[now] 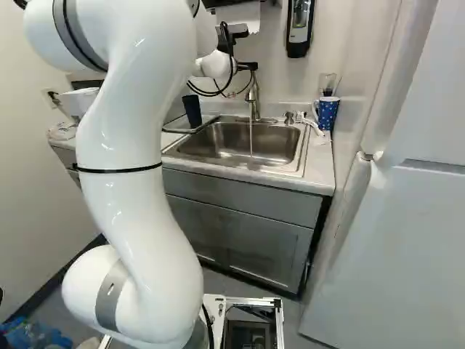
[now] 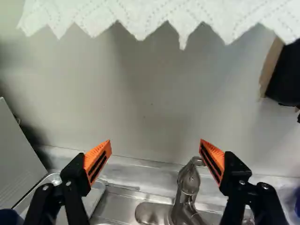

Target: Rinse the cup and place it in the tray

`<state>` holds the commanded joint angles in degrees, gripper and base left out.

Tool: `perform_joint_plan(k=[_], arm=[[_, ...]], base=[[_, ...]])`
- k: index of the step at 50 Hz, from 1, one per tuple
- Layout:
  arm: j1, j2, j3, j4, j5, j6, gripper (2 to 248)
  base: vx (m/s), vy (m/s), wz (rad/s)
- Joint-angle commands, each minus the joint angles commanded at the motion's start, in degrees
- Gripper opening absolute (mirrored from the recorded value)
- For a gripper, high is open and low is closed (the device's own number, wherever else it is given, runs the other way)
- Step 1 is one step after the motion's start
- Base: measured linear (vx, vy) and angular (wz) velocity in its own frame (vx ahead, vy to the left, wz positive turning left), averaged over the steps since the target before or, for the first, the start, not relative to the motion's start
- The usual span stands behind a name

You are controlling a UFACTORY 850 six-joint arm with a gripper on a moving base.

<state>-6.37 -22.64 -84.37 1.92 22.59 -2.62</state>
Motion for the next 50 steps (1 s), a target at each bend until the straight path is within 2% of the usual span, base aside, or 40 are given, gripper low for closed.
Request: perform_joint_plan(k=[50], arm=[[0.2,0.2,0.2,0.0,-0.8,0.0,247]], base=[[0.0,0.0,0.0]])
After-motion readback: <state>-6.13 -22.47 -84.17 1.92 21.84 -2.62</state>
